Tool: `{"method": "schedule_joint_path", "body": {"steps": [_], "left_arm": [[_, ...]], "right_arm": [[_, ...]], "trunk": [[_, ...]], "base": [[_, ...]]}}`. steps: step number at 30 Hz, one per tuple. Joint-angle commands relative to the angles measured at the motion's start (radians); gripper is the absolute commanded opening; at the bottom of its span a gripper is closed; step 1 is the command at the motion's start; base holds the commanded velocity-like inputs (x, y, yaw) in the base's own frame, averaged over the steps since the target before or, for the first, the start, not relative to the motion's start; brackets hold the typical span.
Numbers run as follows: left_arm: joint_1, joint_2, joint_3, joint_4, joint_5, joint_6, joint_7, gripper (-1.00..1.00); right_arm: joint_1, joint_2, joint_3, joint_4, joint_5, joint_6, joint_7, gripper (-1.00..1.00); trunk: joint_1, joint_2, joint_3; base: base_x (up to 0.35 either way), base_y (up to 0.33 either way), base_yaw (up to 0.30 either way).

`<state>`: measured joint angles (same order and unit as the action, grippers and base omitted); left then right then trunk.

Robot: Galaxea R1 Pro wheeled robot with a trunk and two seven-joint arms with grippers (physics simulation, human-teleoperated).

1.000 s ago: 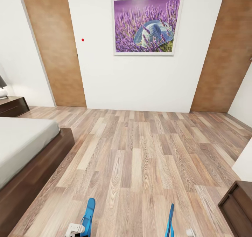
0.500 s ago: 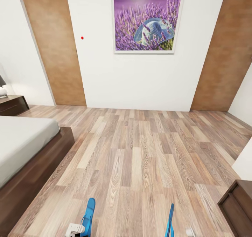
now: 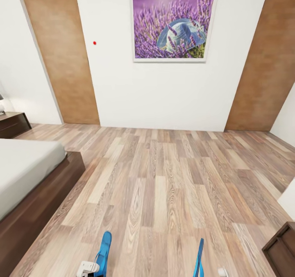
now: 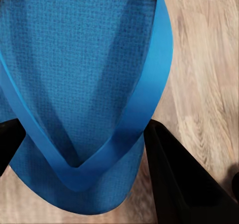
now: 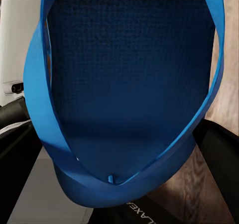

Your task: In the bedroom, move the book from the bed onto either nightstand, and place the two sandals side by side next to the bed.

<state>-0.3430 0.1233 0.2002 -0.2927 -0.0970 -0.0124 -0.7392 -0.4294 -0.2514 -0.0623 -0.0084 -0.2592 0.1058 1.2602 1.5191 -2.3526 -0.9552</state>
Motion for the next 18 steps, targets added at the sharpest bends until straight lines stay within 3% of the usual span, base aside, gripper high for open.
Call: {"method": "schedule_joint_path", "body": {"steps": [1,18], "left_arm": [[-0.001,-0.001,0.008,0.0,-0.012,-0.003,-0.006,-1.0],[-0.001,-0.001,0.008,0.0,-0.011,-0.003,-0.006,-1.0]], "right_arm": [[0.0,0.0,-0.007,0.0,0.002,0.011,0.004,-1.0],[0.0,0.0,-0.007,-0.001,0.002,0.011,0.002,-1.0]], "trunk": [[0.0,0.0,-0.001],[0.0,0.0,-0.001]], "base": [[0.331,0.0,0.0],[0.333,0.0,0.0]]}}
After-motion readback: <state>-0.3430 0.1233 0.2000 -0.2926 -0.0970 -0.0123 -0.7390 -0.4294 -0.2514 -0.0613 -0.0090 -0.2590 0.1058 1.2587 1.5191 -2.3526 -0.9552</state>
